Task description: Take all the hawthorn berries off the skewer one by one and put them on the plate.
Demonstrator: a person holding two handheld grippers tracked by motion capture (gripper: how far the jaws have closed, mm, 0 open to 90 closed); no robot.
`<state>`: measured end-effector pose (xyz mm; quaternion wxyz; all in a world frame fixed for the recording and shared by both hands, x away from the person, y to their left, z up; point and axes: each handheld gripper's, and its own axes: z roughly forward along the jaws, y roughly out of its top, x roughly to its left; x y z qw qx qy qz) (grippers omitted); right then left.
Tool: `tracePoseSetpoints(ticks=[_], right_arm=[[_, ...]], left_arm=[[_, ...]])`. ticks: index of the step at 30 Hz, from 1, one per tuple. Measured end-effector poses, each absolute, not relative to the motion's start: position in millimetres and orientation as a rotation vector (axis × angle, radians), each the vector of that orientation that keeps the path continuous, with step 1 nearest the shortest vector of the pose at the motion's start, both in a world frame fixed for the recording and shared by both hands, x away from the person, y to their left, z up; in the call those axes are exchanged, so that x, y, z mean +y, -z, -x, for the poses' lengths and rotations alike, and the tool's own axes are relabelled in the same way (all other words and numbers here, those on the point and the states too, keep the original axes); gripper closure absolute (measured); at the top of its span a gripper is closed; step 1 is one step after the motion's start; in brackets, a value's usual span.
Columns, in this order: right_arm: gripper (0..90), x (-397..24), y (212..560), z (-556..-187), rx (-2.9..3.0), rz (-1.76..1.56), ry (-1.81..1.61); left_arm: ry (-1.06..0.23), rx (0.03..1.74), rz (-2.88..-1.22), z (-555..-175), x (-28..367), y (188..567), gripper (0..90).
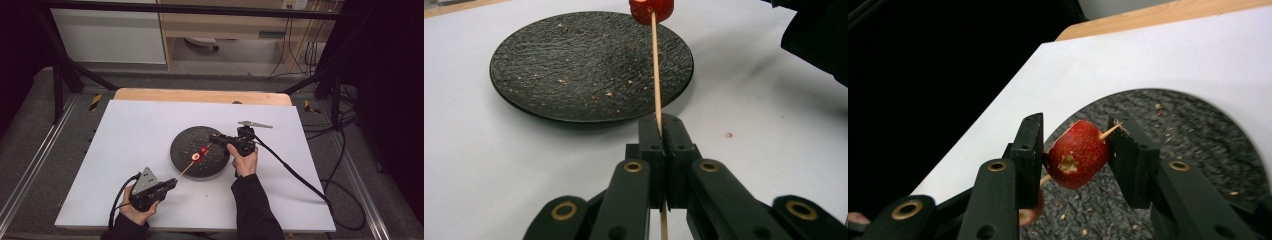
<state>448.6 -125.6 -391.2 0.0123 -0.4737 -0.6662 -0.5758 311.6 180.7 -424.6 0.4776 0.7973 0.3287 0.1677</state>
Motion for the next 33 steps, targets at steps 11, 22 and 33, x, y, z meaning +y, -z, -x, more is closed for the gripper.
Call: tracePoseSetpoints(ticks=[11,22,33], right_arm=[[60.4,-138.2,377.5,-459.5,-2.118,1.535,1.831],[60.4,-156.1,360.3,-471.0,-2.138,1.6,1.881],[60.3,-146.7,374.7,-469.1,-2.252,1.575,1.793]], left_arm=[[-0.418,0.793,-1.946,-310.4,183.3,424.6,88.0],[-0.428,0.807,-1.935,-311.4,188.9,422.9,88.0],[-0.437,0.86,-1.885,-317.0,204.1,418.8,88.0]])
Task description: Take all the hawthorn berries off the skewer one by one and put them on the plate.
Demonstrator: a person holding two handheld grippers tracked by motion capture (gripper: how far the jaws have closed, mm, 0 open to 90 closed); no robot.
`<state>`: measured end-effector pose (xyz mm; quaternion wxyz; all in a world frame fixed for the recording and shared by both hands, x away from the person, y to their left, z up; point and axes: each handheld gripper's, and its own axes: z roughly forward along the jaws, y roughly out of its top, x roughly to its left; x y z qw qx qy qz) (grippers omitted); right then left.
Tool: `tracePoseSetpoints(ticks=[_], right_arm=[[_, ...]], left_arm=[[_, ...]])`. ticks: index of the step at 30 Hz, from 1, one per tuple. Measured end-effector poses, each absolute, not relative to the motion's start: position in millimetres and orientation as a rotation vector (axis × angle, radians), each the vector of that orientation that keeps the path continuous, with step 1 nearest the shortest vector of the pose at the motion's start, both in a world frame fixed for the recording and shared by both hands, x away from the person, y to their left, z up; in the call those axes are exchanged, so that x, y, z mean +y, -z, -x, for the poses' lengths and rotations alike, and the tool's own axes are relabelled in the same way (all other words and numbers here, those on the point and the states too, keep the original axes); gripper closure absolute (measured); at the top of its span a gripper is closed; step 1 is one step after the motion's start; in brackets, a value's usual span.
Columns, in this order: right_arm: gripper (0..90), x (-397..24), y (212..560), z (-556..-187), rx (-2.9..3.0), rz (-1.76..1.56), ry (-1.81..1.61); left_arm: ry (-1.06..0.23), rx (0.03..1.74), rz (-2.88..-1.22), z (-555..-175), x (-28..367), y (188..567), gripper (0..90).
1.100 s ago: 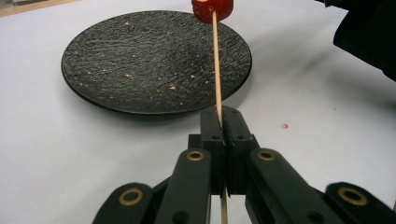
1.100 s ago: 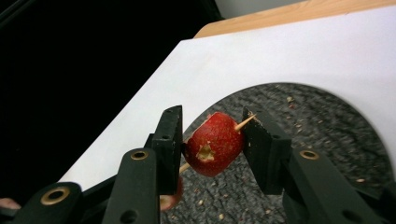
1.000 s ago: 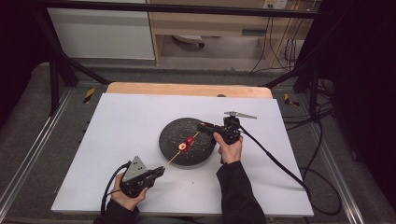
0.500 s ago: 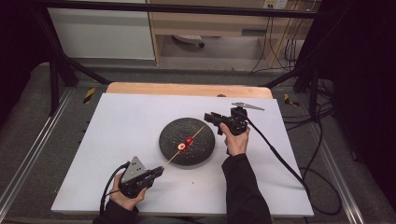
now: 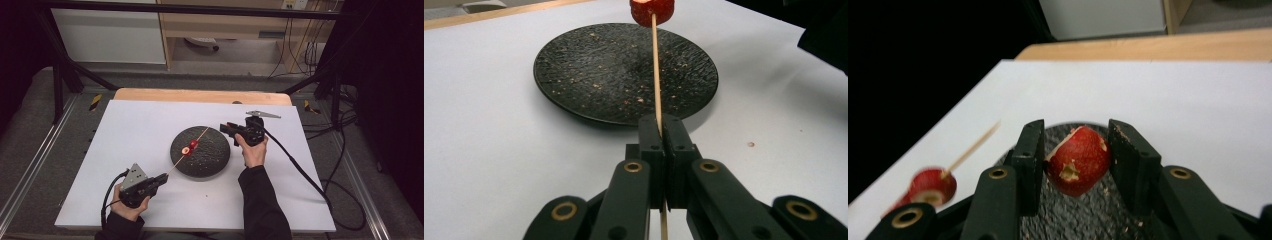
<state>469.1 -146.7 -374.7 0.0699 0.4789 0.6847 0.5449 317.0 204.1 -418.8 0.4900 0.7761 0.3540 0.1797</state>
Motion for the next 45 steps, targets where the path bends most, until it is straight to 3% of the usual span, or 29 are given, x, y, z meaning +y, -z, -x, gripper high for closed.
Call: tracePoseSetpoints(ticks=[17,27,36,37,39,40,45], right_arm=[[60.0,-108.0,438.0,-465.1,2.276,-1.422,-1.451],[56.2,-102.6,451.5,-463.3,2.34,-1.399,-1.384],[41.2,-109.2,430.7,-456.3,2.304,-1.346,-1.427],[33.7,-111.7,423.4,-453.1,2.289,-1.325,-1.444],[30.2,-112.7,419.9,-451.1,2.286,-1.32,-1.453],[23.0,-114.3,413.8,-447.0,2.285,-1.302,-1.477],[12.2,-115.6,404.2,-436.7,2.301,-1.273,-1.535]], left_arm=[[-0.427,0.88,-1.896,-321.2,205.6,422.5,88.0],[-0.425,0.878,-1.898,-320.7,204.6,422.6,88.0],[-0.425,0.873,-1.9,-319.7,203.1,422.4,88.0],[-0.426,0.872,-1.899,-319.6,202.9,422.3,88.0],[-0.425,0.87,-1.901,-319.3,202.5,422.2,88.0],[-0.425,0.868,-1.903,-319.1,202.1,422.2,88.0],[-0.423,0.857,-1.908,-317.4,198.9,422.1,88.0]])
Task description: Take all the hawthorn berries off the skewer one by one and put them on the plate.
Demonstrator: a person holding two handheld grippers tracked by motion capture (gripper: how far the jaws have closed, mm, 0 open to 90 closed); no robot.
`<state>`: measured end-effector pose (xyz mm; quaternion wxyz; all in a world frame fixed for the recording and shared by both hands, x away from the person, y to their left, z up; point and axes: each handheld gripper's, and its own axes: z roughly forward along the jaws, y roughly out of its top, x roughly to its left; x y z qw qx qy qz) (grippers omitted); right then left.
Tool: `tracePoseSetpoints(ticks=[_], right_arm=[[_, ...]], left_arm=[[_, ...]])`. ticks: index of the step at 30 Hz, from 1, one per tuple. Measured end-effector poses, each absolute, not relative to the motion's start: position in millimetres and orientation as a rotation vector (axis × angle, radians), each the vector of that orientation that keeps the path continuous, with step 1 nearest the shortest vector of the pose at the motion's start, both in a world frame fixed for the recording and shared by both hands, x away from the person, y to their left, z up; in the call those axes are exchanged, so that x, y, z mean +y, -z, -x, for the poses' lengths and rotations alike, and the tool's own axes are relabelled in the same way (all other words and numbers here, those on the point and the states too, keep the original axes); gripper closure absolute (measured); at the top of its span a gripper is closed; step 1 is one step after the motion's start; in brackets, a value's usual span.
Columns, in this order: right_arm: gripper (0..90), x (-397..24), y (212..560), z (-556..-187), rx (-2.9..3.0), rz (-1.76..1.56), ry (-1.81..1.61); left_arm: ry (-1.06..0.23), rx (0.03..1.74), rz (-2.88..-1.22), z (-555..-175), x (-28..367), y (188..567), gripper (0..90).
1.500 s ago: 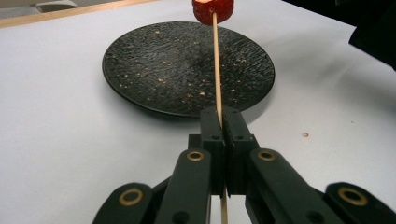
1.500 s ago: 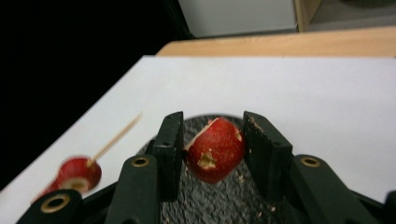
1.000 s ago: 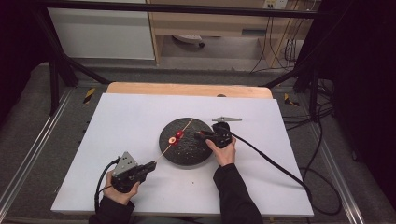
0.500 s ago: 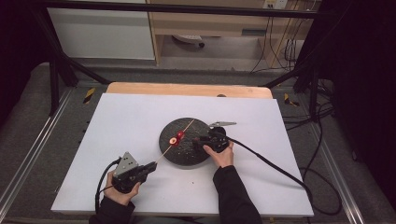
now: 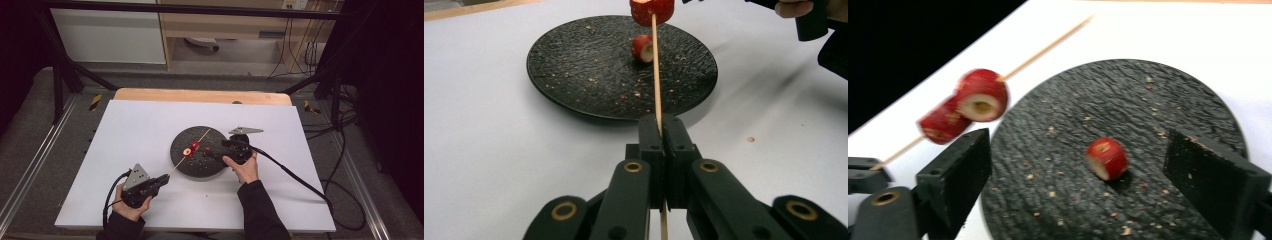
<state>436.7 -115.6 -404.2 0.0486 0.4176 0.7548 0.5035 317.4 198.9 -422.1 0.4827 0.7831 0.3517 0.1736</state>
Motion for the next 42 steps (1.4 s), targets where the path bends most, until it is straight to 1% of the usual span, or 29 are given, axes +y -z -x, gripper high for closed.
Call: tracePoseSetpoints(ticks=[5,10,14,22,23,24,26,37,42], right_arm=[[9.8,-116.1,397.9,-429.9,2.297,-1.259,-1.605],[9.7,-116.1,395.6,-426.9,2.3,-1.257,-1.638],[13.0,-115.4,395.4,-425.4,2.3,-1.26,-1.673],[31.4,-113.2,398.0,-426.2,2.303,-1.272,-1.724],[31.4,-113.2,398.0,-426.2,2.303,-1.272,-1.724],[35.2,-113.0,398.5,-426.4,2.309,-1.268,-1.727],[38.7,-112.7,398.9,-426.5,2.315,-1.275,-1.729],[55.4,-110.9,402.0,-426.7,2.354,-1.272,-1.761],[59.0,-110.9,401.9,-426.7,2.361,-1.268,-1.777]], left_arm=[[-0.424,0.845,-1.917,-316.0,195.4,422.5,88.0],[-0.419,0.833,-1.922,-314.2,191.0,423.0,88.0],[-0.414,0.821,-1.93,-313.1,186.8,423.7,88.0],[-0.406,0.801,-1.94,-310.4,180.9,424.6,88.0],[-0.406,0.801,-1.94,-310.4,180.9,424.6,88.0],[-0.406,0.799,-1.942,-310.3,180.5,424.6,88.0],[-0.406,0.797,-1.939,-309.8,179.7,424.7,88.0],[-0.404,0.793,-1.943,-309.4,178.9,425.3,88.0],[-0.403,0.79,-1.947,-309.6,178.6,425.6,88.0]])
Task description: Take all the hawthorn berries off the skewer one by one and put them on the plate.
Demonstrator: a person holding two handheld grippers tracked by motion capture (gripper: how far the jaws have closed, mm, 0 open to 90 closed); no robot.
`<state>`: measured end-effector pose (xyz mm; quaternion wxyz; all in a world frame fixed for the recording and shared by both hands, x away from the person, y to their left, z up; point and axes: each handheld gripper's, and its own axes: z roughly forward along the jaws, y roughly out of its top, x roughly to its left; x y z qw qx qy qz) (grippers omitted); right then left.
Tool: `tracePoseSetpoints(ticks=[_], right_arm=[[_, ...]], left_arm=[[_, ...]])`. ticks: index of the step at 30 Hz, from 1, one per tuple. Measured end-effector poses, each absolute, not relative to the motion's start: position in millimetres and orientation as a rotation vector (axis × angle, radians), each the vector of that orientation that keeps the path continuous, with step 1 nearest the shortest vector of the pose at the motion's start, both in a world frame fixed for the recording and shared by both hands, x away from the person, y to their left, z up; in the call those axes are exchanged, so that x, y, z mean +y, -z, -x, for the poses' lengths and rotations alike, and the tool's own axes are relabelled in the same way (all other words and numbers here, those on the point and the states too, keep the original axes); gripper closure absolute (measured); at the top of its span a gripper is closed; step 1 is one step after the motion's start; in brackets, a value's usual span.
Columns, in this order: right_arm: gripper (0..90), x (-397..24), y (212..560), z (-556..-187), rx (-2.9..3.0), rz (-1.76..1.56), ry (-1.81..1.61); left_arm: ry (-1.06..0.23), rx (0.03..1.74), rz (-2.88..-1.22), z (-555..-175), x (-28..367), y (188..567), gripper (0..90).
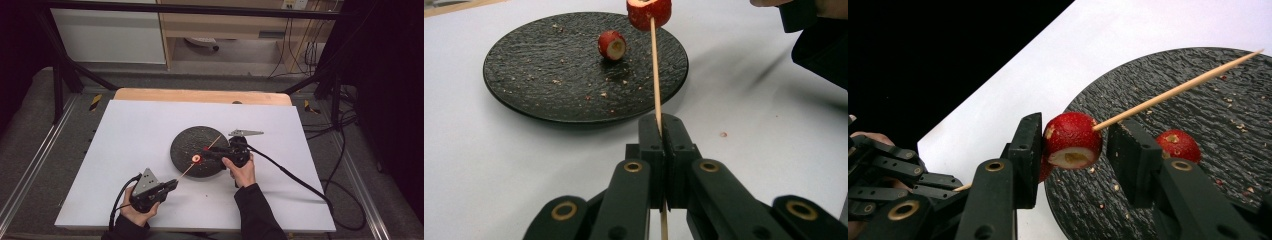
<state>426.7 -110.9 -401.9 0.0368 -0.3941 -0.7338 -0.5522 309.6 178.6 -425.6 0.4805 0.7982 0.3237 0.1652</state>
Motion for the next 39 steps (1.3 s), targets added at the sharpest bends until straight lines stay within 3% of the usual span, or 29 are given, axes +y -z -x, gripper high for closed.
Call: tracePoseSetpoints(ticks=[39], right_arm=[[61.8,-148.7,363.4,-454.8,-2.274,1.421,1.807]], left_arm=[[-0.43,0.787,-1.922,-308.1,184.4,421.8,88.0]])
